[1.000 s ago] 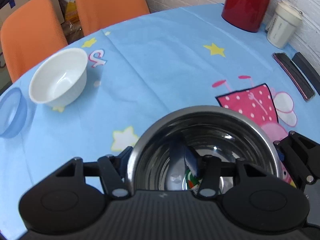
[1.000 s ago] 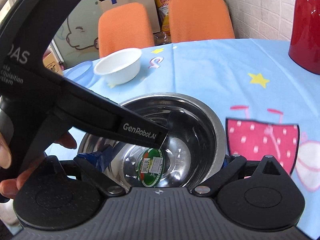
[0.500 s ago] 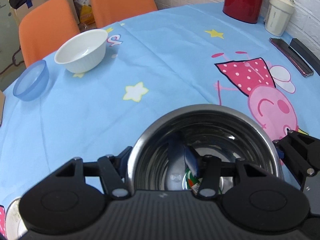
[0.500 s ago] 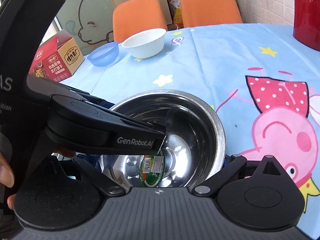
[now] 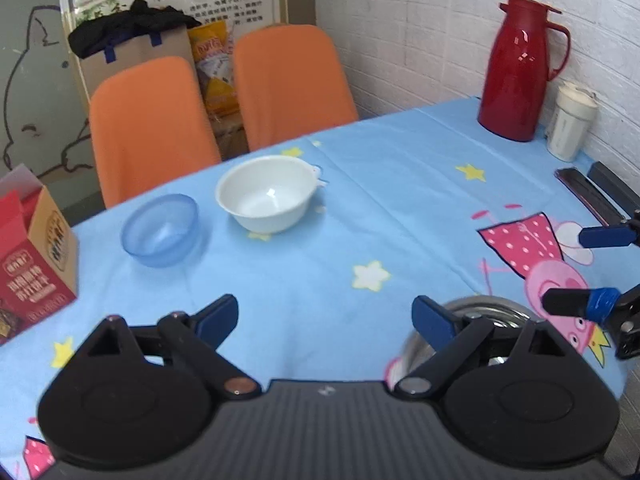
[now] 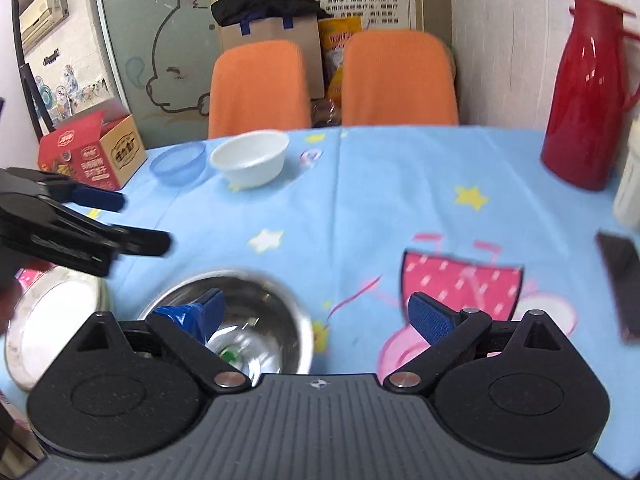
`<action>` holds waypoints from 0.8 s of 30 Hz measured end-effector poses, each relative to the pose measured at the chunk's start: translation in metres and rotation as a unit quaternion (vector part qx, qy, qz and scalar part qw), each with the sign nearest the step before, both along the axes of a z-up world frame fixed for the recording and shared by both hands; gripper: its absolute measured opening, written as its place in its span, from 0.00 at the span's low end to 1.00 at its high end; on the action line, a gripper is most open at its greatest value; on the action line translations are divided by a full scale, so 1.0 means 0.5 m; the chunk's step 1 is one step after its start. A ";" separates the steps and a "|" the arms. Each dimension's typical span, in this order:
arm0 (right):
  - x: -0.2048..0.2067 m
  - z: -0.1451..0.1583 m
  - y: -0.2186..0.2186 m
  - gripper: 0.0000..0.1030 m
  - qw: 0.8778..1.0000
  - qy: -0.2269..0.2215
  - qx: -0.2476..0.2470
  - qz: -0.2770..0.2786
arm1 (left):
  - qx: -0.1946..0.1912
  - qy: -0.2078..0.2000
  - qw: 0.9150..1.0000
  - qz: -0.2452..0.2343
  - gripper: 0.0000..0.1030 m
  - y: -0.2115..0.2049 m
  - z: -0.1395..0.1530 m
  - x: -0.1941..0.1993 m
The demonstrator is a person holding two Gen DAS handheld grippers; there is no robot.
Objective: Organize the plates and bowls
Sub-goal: 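Move the left gripper to the white bowl and grasp its rim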
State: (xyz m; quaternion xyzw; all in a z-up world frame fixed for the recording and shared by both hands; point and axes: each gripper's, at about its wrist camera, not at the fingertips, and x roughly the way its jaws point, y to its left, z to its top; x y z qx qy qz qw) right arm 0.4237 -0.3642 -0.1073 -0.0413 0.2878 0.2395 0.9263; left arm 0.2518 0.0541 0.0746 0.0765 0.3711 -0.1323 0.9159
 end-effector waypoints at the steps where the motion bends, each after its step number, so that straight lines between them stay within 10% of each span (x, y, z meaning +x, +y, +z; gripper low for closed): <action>1: 0.015 0.010 0.004 0.83 1.000 -0.006 -0.007 0.001 | -0.001 -0.003 1.000 0.011 0.90 0.020 0.012 0.019; 24: 0.263 0.013 0.209 0.83 0.986 -0.034 -0.091 0.134 | 0.014 -0.018 0.999 0.050 0.91 0.107 -0.012 0.279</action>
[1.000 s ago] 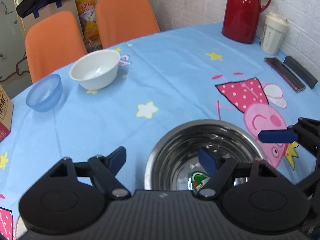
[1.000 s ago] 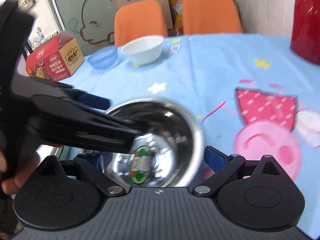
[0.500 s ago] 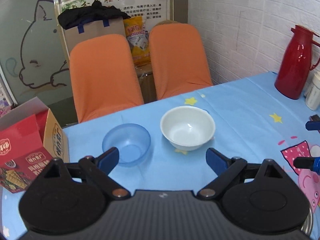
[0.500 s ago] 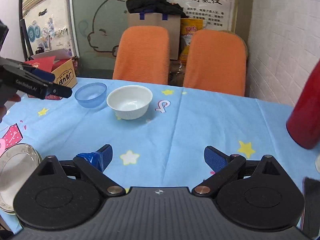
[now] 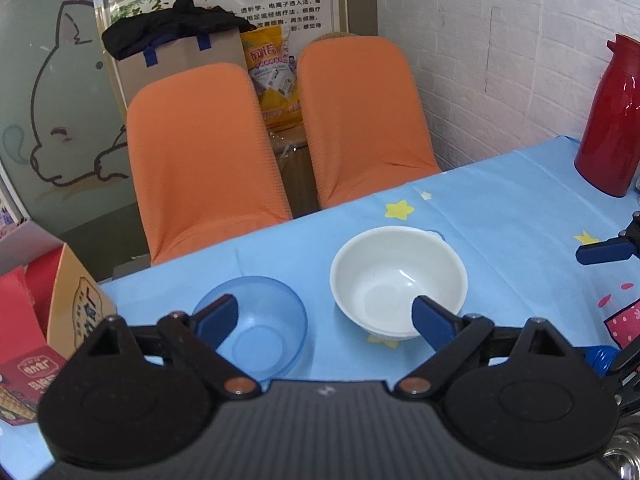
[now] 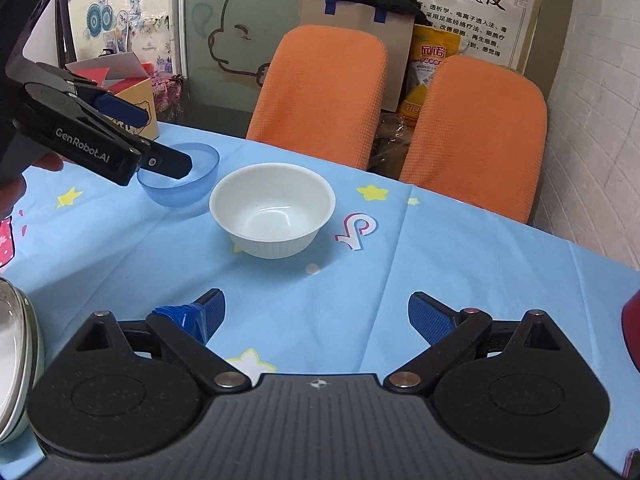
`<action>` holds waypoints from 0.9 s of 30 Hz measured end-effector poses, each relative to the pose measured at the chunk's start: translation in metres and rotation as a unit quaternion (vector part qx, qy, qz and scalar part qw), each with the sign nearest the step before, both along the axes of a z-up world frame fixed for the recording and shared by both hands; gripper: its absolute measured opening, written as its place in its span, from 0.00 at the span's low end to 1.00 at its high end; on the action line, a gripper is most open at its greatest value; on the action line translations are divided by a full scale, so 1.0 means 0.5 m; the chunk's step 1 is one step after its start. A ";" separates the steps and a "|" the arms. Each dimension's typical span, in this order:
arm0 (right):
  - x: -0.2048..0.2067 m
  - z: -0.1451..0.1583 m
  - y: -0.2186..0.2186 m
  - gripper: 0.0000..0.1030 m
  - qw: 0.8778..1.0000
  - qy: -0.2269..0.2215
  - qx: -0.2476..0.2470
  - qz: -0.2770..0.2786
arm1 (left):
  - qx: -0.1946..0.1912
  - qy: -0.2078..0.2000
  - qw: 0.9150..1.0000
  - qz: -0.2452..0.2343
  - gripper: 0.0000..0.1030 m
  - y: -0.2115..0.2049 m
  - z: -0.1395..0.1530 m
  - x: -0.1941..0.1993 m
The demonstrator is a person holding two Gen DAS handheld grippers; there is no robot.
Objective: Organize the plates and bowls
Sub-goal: 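Move the left gripper to the white bowl and grasp its rim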
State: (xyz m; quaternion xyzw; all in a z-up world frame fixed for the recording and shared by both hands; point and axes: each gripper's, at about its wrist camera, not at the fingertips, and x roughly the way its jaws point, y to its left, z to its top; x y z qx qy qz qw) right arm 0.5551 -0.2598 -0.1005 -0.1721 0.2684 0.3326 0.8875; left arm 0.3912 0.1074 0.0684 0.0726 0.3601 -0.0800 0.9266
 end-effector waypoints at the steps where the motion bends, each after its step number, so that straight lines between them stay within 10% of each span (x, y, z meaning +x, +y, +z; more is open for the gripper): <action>1: 0.006 -0.004 0.003 0.83 1.000 0.003 0.002 0.004 | 0.000 0.002 1.000 -0.001 0.91 0.000 -0.004 0.009; 15: 0.105 -0.068 0.090 0.83 0.998 0.041 0.003 0.041 | 0.017 0.070 0.994 -0.084 0.91 -0.060 -0.079 0.216; 27: 0.138 -0.100 0.150 0.81 0.998 0.032 0.006 0.054 | 0.023 0.106 0.990 -0.092 0.89 -0.093 -0.152 0.246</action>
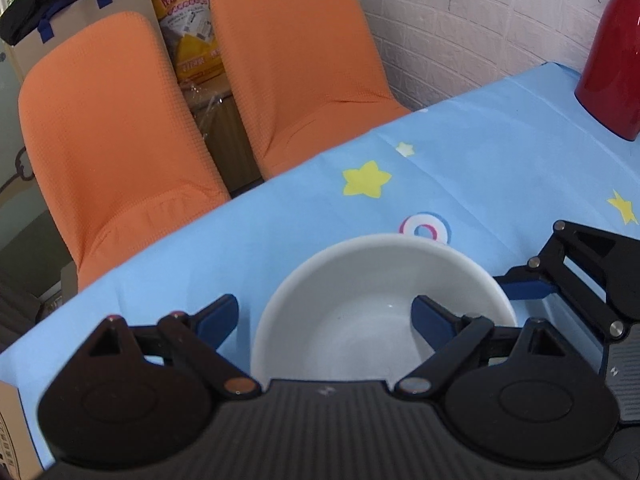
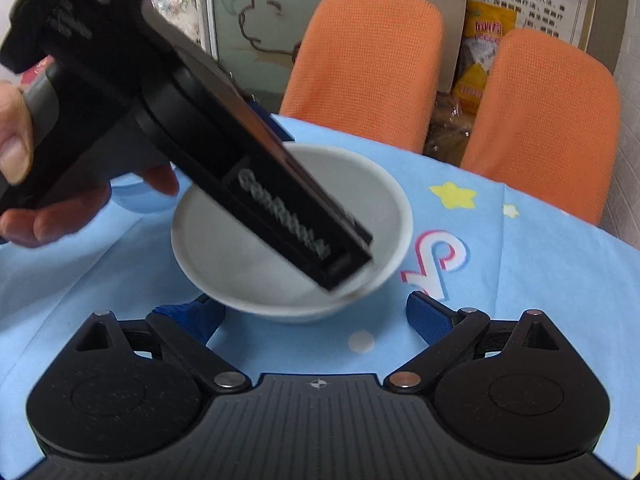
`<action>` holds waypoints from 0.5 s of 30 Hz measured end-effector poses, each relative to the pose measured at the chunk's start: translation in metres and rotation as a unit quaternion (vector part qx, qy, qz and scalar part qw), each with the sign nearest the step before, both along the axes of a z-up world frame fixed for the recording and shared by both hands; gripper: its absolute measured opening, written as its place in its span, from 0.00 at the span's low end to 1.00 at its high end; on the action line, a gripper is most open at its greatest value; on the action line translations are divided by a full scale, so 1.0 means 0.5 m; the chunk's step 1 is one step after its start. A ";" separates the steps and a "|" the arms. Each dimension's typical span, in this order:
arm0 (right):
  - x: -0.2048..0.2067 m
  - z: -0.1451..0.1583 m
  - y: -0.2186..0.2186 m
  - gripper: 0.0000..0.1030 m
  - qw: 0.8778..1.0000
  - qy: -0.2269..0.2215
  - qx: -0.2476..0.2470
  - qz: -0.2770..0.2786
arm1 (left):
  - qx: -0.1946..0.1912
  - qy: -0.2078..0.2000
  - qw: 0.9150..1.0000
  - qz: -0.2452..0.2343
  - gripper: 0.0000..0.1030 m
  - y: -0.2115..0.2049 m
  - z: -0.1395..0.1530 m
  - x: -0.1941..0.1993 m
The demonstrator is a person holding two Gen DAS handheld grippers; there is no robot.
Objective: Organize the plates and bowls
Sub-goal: 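Move the left gripper to the white bowl and grasp its rim, then lift the white bowl with the left gripper and carry it over the steel bowl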
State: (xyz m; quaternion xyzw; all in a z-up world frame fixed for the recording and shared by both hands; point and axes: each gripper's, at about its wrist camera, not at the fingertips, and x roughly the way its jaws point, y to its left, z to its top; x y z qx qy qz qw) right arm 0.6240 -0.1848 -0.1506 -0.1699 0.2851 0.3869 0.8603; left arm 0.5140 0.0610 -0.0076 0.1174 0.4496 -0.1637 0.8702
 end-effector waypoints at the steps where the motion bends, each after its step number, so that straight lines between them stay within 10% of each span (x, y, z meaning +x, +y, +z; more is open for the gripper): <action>1: -0.001 0.000 0.000 0.81 1.000 -0.002 0.003 -0.002 | 0.002 0.002 1.000 0.001 0.88 0.000 -0.004 -0.002; 5: 0.001 0.004 0.004 0.80 1.000 -0.017 0.016 -0.004 | -0.026 0.016 1.000 0.002 0.71 0.009 -0.001 -0.002; 15: -0.011 0.017 0.000 0.80 0.999 -0.045 0.027 -0.010 | -0.037 0.010 0.999 -0.006 0.67 -0.002 0.004 -0.022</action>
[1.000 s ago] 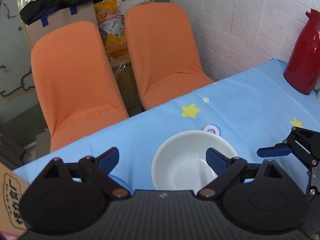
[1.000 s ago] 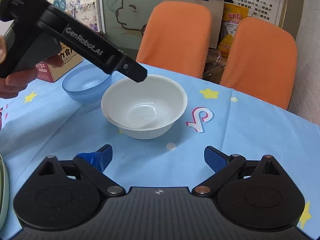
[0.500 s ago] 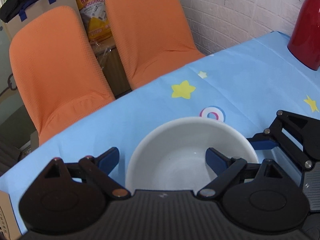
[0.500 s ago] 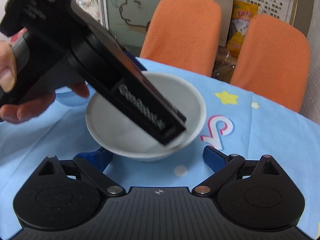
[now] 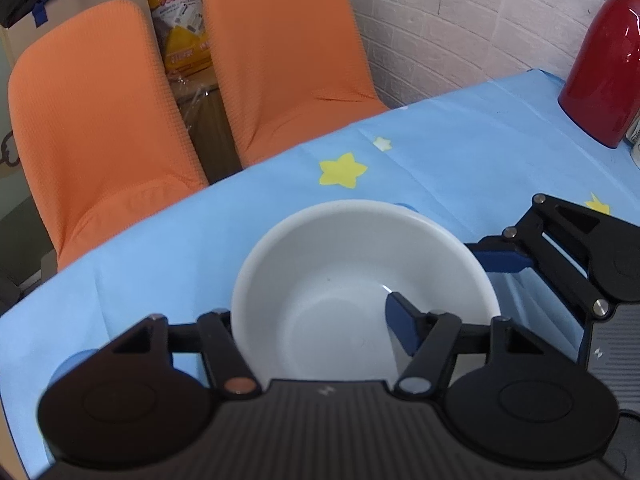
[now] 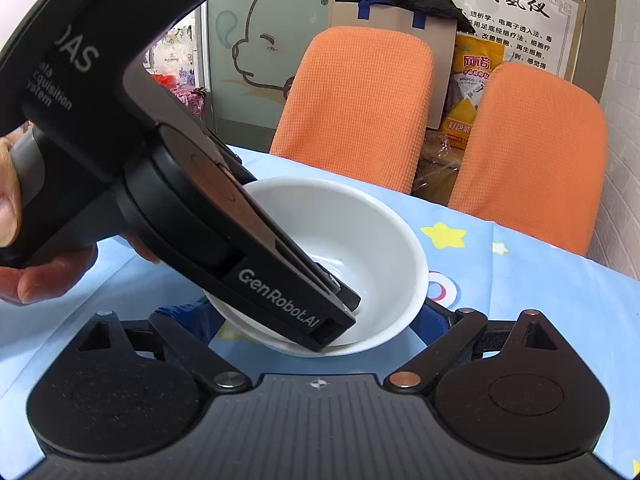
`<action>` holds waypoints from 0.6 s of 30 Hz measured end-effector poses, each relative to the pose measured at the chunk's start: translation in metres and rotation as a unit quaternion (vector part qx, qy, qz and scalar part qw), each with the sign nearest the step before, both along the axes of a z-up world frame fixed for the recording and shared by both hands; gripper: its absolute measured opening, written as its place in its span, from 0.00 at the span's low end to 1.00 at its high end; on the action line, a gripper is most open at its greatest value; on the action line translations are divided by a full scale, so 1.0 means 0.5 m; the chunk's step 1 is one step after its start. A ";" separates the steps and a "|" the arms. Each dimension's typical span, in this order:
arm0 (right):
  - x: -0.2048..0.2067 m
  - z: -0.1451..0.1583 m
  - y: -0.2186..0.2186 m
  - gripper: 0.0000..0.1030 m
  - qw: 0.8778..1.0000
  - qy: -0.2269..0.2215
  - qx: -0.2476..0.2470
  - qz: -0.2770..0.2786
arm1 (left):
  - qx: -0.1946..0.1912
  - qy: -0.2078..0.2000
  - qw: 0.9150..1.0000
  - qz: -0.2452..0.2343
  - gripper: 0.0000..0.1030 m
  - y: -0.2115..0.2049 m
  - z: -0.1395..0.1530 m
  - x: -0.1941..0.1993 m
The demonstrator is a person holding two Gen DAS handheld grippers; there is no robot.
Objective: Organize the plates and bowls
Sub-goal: 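Lift the white bowl with the left gripper and carry it over the steel bowl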
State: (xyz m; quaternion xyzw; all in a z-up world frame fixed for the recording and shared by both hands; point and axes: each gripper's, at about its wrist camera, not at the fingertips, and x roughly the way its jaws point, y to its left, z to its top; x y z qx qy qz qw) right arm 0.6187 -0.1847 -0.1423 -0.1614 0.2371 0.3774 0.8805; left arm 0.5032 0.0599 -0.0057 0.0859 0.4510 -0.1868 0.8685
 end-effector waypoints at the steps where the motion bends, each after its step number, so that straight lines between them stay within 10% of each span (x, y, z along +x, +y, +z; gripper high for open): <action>1: -0.003 0.002 -0.001 0.80 1.000 -0.003 -0.001 0.000 | -0.001 -0.004 1.000 0.000 0.67 -0.001 0.005 -0.006; 18: -0.256 0.130 -0.163 0.81 0.999 -0.032 0.013 -0.025 | -0.036 -0.061 0.997 -0.023 0.65 -0.116 0.169 -0.321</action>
